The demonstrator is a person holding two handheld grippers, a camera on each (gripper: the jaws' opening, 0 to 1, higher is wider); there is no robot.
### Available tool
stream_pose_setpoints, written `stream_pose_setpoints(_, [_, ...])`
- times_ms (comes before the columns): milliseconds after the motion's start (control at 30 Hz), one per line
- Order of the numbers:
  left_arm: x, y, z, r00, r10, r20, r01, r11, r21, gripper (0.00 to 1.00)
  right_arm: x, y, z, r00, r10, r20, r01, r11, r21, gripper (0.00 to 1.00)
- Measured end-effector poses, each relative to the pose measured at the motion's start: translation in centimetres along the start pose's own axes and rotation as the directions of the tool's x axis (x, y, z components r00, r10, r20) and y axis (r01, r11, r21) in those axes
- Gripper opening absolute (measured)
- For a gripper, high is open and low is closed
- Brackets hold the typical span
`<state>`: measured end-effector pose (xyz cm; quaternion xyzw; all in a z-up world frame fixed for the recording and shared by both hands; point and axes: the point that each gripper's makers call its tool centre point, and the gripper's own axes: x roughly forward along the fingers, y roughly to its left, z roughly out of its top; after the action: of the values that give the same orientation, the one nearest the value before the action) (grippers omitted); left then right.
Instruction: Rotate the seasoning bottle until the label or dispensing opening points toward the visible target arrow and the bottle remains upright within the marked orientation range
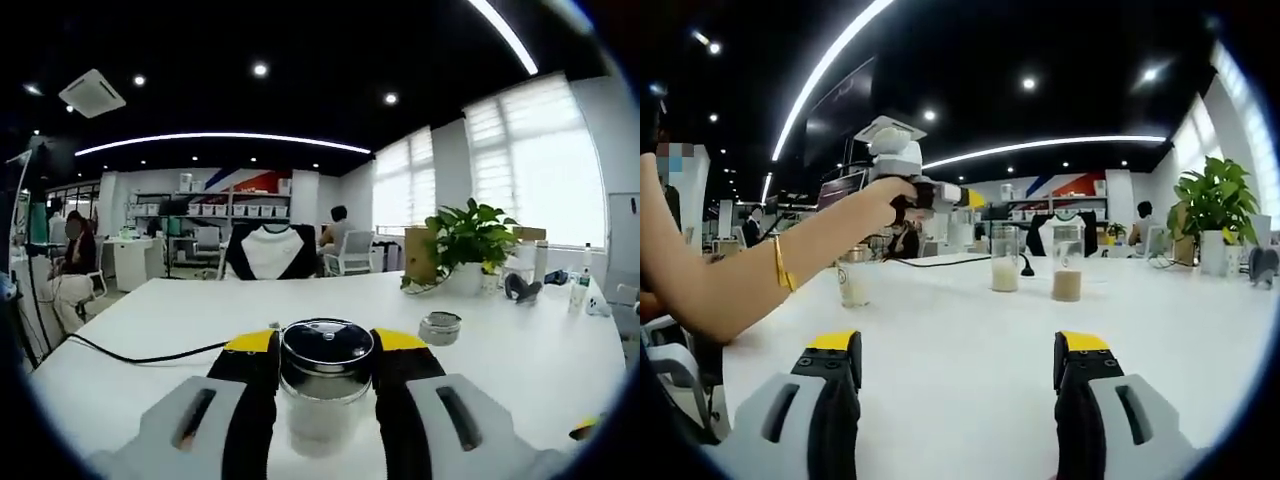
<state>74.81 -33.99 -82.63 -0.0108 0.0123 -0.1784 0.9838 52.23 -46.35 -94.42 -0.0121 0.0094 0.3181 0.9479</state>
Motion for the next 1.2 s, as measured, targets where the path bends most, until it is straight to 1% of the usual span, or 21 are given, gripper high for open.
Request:
stream_pose_setpoints(33, [-0.3,-0.5,-0.4,1.000,-0.010,-0.001,0.010,1.000,-0.015,0.38,0.0,0.1,0.0,1.000,0.012,0.002,-0.012,1.000,0.017,0.79])
stream_pose_setpoints(100, [-0.5,-1.3,-0.9,0.999,-0.034,-0.006,0.033,0.999,-0.019,0.38,-0.1,-0.1,0.3,1.000,0.015,0.022,-0.016,0.999,0.047,0.79])
stream_pose_setpoints(167, [-0.9,-2.3,-1.5,0.998,-0.060,-0.013,0.060,0.998,-0.004,0.38,-0.2,-0.1,0.3,1.000,0.011,0.026,-0.012,0.999,0.051,0.78])
stream_pose_setpoints(200, [-1.1,-3.0,-2.0,0.996,-0.083,-0.033,0.083,0.997,0.006,0.38,-0.1,0.0,0.3,1.000,0.014,0.022,-0.015,0.999,0.045,0.78])
stream_pose_setpoints(267, [-1.6,-4.3,-2.4,0.992,-0.118,-0.037,0.119,0.993,0.023,0.38,-0.1,0.2,0.2,1.000,0.023,0.018,-0.024,0.999,0.036,0.78])
stream_pose_setpoints(367, [-2.2,-5.6,-2.5,0.988,-0.148,-0.034,0.149,0.988,0.026,0.38,-0.2,0.1,0.4,0.999,0.028,0.031,-0.030,0.998,0.057,0.78])
stream_pose_setpoints(467, [-2.9,-6.9,-2.8,0.982,-0.187,-0.039,0.188,0.981,0.044,0.38,-0.2,0.2,0.4,0.999,0.027,0.028,-0.029,0.998,0.052,0.78])
stream_pose_setpoints(533, [-3.4,-7.8,-3.2,0.974,-0.218,-0.054,0.222,0.971,0.089,0.38,-0.2,0.2,0.3,0.999,0.029,0.025,-0.030,0.998,0.049,0.78])
stream_pose_setpoints(600, [-3.8,-8.3,-3.5,0.969,-0.237,-0.062,0.242,0.965,0.099,0.38,-0.2,0.2,0.4,0.999,0.029,0.031,-0.031,0.998,0.058,0.78])
stream_pose_setpoints(767, [-5.0,-9.3,-4.4,0.951,-0.301,-0.071,0.307,0.947,0.094,0.38,0.1,0.0,0.3,0.999,0.028,0.025,-0.030,0.998,0.053,0.77])
stream_pose_setpoints(967, [-6.0,-10.0,-5.6,0.937,-0.345,-0.058,0.348,0.936,0.048,0.38,0.1,-0.1,0.2,1.000,0.018,0.022,-0.019,0.999,0.048,0.77])
stream_pose_setpoints(1067, [-6.1,-10.5,-6.1,0.929,-0.366,-0.063,0.368,0.929,0.033,0.38,0.2,0.0,0.1,1.000,0.010,0.012,-0.010,1.000,0.027,0.77])
stream_pose_setpoints(1100, [-6.1,-10.8,-6.3,0.926,-0.370,-0.069,0.373,0.927,0.035,0.38,0.3,0.0,0.1,1.000,0.009,0.008,-0.009,1.000,0.020,0.77])
stream_pose_setpoints(1133, [-6.1,-11.1,-6.4,0.924,-0.374,-0.076,0.378,0.924,0.053,0.38,0.3,0.0,0.0,1.000,0.011,0.003,-0.011,1.000,0.016,0.77])
stream_pose_setpoints(1200, [-6.2,-11.6,-6.3,0.920,-0.385,-0.074,0.390,0.919,0.068,0.38,0.3,0.0,0.0,1.000,0.011,0.004,-0.011,1.000,0.017,0.77])
